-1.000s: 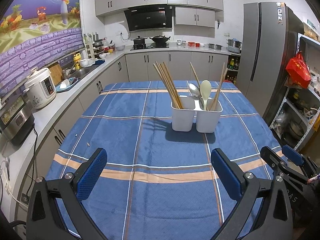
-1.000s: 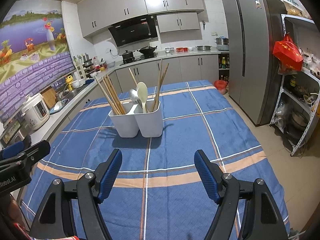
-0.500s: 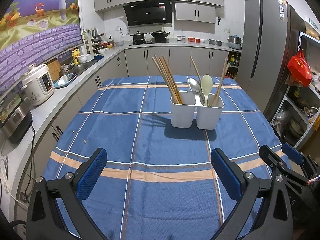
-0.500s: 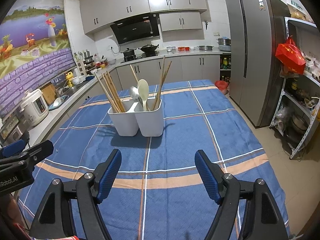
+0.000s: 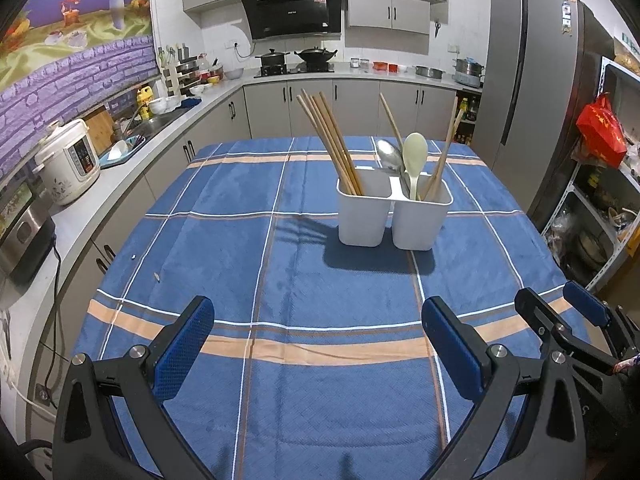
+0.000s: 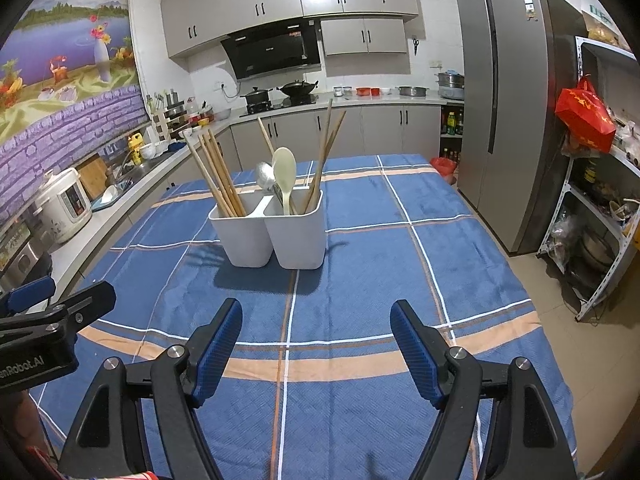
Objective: Organize utensils
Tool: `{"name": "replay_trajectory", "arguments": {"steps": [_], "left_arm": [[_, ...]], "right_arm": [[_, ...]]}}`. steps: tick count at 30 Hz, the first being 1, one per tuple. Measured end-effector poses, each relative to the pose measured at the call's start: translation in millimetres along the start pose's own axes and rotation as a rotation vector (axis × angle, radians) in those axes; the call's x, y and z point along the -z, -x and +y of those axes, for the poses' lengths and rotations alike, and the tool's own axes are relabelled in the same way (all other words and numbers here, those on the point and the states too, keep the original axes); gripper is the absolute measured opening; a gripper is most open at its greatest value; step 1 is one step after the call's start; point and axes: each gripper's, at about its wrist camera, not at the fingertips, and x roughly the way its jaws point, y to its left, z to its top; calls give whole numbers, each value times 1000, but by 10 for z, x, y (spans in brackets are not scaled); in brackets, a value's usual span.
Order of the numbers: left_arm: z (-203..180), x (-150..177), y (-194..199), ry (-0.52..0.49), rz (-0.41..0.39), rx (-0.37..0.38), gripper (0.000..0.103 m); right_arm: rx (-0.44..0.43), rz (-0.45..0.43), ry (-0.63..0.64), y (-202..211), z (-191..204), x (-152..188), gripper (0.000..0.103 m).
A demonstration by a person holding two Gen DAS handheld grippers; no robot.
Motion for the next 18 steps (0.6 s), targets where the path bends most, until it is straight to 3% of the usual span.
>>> {"name": "replay_trajectory", "arguments": {"steps": [18], "left_arm": [[143, 94, -707, 47, 161, -18, 103]], "right_arm": [[-27, 138, 11, -635, 100, 73, 81]]}}
